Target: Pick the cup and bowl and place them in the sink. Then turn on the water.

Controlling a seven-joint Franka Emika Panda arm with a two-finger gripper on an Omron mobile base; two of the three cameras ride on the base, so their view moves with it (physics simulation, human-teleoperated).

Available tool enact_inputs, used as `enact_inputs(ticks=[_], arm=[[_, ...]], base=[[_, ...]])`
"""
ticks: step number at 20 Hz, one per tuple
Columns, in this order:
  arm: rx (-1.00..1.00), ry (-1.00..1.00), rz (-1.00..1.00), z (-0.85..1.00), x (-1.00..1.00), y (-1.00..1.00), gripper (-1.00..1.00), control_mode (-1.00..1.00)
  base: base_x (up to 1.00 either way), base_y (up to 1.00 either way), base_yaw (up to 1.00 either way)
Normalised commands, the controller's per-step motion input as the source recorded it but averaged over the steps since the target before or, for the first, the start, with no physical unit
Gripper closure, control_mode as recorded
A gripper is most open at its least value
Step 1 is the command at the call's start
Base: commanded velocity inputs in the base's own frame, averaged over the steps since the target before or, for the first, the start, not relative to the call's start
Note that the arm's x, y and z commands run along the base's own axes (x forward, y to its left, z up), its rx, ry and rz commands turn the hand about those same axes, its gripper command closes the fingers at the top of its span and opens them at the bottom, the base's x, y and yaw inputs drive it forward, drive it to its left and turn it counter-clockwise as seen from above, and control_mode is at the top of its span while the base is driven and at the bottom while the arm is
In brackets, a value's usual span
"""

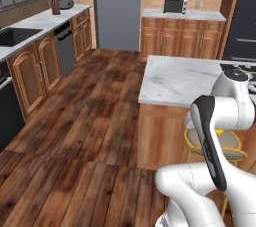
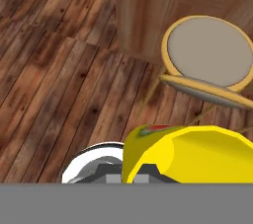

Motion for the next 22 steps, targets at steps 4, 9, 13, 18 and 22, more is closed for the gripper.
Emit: enact_inputs(ticks=[4,9,13,18,22], arm=[[0.00,0.00,0.00,0.00,0.00,0.00,1.00,1.00],[0.00,0.00,0.00,0.00,0.00,0.00,1.00,1.00],[0.00,0.00,0.00,0.00,0.00,0.00,1.00,1.00],[0.00,0.00,0.00,0.00,0.00,0.00,1.00,1.00],[0.00,0.00,0.00,0.00,0.00,0.00,1.00,1.00]], base=[[0.34,0.44,0.05],[0.53,0.41,0.00],[0.54,0.46,0.00],[0.56,0.45,0.00],[0.58,0.43,0.00]])
